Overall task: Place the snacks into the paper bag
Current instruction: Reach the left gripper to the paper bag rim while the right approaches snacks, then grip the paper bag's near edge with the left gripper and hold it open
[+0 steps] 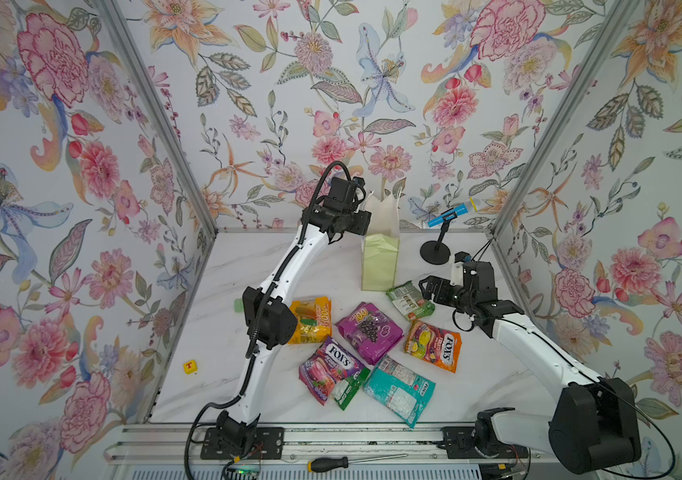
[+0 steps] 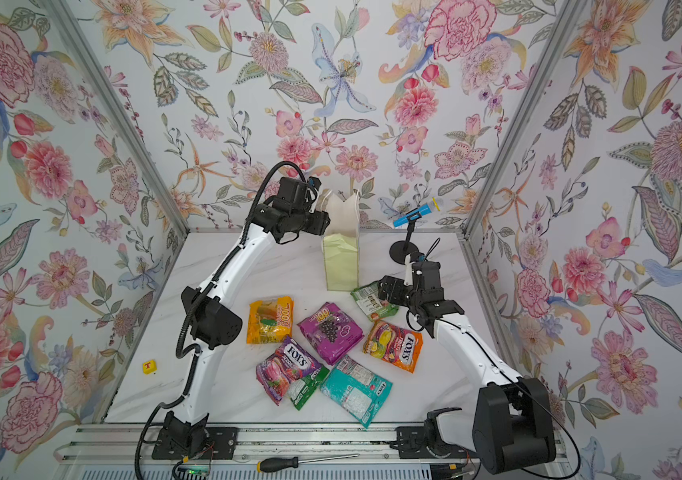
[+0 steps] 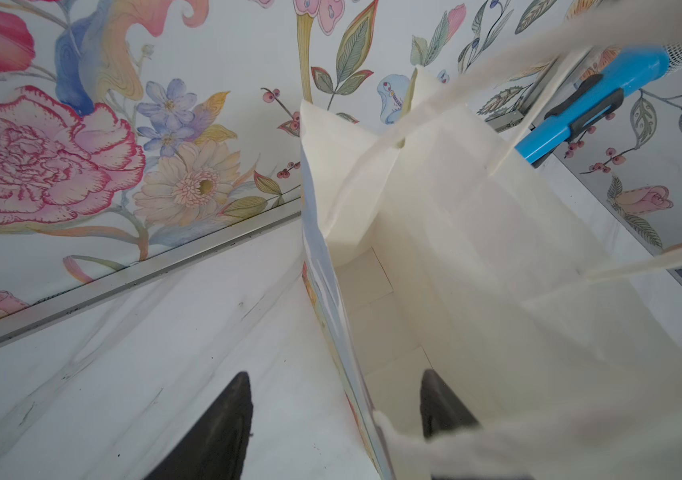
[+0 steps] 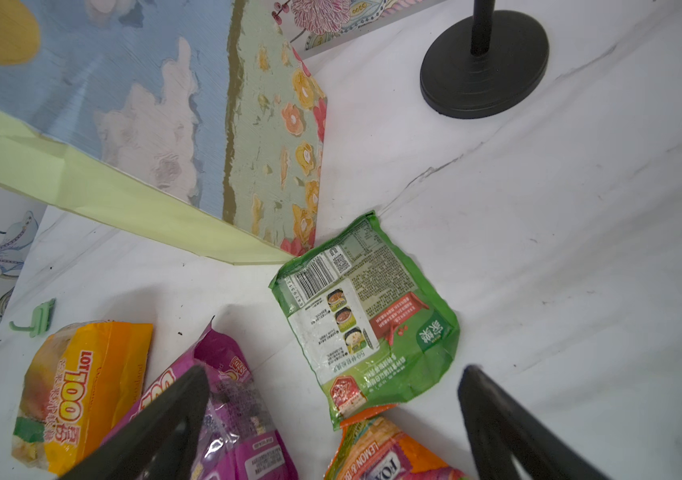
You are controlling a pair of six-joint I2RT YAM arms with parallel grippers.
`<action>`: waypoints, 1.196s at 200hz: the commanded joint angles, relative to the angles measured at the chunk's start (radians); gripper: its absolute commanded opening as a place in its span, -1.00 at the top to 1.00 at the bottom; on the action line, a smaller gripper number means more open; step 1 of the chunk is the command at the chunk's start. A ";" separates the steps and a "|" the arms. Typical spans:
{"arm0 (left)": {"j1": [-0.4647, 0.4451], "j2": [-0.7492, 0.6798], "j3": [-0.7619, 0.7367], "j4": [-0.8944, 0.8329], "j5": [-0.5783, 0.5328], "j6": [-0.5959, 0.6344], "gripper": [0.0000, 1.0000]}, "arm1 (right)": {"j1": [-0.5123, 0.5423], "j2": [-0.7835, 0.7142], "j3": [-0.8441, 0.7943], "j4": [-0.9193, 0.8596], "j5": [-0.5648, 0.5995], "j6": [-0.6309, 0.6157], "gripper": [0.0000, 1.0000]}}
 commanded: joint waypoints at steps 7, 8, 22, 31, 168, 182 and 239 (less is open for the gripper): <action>0.006 0.025 0.006 0.004 0.020 -0.012 -0.30 | 0.012 0.020 0.030 -0.021 -0.010 -0.019 -0.91; 0.006 0.026 0.006 0.003 0.020 -0.012 -0.30 | 0.011 0.022 0.030 -0.021 -0.009 -0.020 -0.91; 0.007 0.027 0.006 0.007 0.022 -0.013 -0.24 | 0.015 0.022 0.029 -0.021 -0.008 -0.020 -0.91; 0.007 0.028 0.006 0.010 0.025 -0.014 -0.17 | 0.016 0.024 0.030 -0.018 -0.007 -0.020 -0.91; 0.024 0.013 -0.005 0.023 0.110 -0.040 0.66 | 0.025 0.021 0.033 -0.017 -0.002 -0.015 -0.91; 0.023 0.007 -0.011 0.028 0.114 -0.040 0.70 | 0.026 0.019 0.033 -0.017 -0.002 -0.014 -0.91; 0.028 -0.053 -0.041 0.060 0.124 -0.039 0.85 | 0.027 0.022 0.033 -0.011 0.011 -0.007 -0.91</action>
